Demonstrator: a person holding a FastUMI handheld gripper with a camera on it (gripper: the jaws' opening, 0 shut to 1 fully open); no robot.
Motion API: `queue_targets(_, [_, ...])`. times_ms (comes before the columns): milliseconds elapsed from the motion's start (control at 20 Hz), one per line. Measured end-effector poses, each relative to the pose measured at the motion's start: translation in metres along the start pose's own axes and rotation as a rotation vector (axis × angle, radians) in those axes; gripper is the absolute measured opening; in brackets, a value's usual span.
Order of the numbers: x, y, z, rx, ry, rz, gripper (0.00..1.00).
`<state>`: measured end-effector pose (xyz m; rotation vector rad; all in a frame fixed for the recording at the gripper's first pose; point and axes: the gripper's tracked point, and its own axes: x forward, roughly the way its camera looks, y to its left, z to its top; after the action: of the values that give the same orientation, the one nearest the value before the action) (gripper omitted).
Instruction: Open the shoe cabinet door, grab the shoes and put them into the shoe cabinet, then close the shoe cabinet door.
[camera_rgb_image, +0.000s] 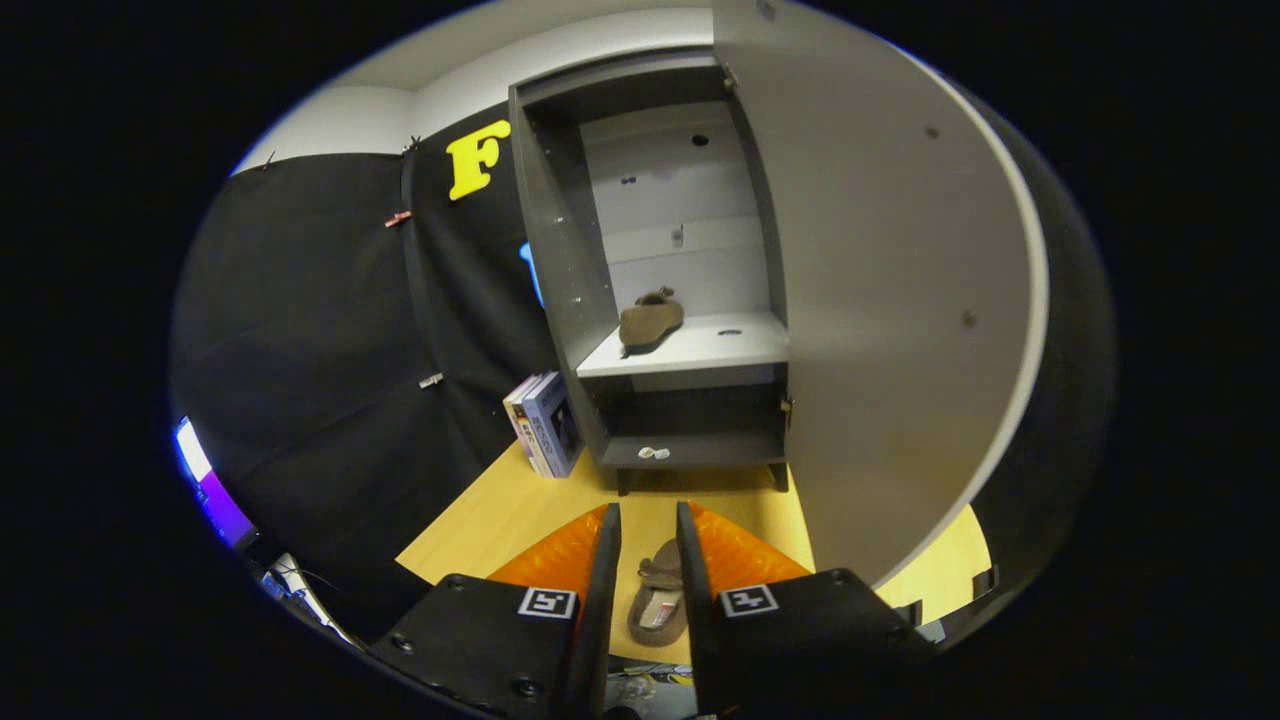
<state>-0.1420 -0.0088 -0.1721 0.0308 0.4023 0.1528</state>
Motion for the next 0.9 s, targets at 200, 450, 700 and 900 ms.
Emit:
queue_targets(200, [0.045, 0.019, -0.05, 0.03, 0.122, -0.03, 0.52])
queue_targets(450, [0.1, 0.021, -0.122, 0.105, 0.271, -0.127, 0.49])
queue_targets(700, [0.135, 0.012, -0.189, 0.145, 0.389, -0.205, 0.49])
queue_targets(900, [0.153, 0.0, -0.229, 0.173, 0.455, -0.25, 0.49])
